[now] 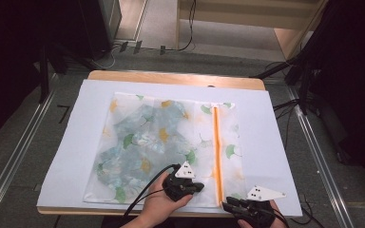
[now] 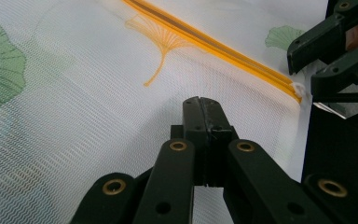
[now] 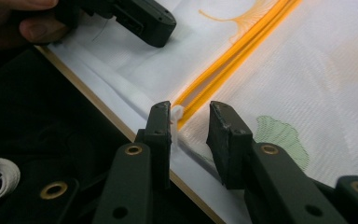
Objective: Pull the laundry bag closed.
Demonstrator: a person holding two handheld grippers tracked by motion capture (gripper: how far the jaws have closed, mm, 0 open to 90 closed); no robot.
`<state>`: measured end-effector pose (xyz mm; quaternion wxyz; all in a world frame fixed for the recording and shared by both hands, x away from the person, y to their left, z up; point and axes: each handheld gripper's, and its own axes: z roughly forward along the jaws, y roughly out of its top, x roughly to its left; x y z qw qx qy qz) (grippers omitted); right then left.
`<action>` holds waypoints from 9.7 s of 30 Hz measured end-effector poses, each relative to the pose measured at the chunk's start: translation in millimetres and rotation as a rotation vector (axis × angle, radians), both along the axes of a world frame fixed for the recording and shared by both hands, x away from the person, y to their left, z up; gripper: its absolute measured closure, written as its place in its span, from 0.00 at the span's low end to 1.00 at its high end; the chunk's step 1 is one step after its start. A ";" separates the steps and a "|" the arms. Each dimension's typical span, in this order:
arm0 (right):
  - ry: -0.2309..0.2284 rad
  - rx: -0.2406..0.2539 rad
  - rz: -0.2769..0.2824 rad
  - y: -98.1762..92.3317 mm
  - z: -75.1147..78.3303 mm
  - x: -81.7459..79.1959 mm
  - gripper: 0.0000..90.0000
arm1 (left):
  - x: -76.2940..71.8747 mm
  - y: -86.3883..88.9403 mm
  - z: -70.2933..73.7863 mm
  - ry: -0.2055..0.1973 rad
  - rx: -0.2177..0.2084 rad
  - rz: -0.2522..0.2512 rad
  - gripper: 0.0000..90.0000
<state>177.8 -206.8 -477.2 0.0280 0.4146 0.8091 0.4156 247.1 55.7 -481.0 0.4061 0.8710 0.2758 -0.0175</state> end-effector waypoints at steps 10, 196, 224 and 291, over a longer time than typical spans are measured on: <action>-0.059 -0.074 0.060 11.5 -2.3 -5.8 0.74 | -0.2 0.1 -0.1 -0.001 -0.002 0.001 1.00; -0.185 -0.090 0.175 8.1 2.5 -9.2 0.93 | -12.4 -21.3 -2.4 0.118 -0.034 -0.113 1.00; -0.024 -0.088 0.028 16.5 6.2 9.1 1.00 | -19.7 -31.2 -5.5 0.119 -0.052 -0.166 1.00; -0.098 -0.122 -0.096 25.8 31.8 108.4 1.00 | -17.8 -30.8 -6.4 0.133 -0.061 -0.162 1.00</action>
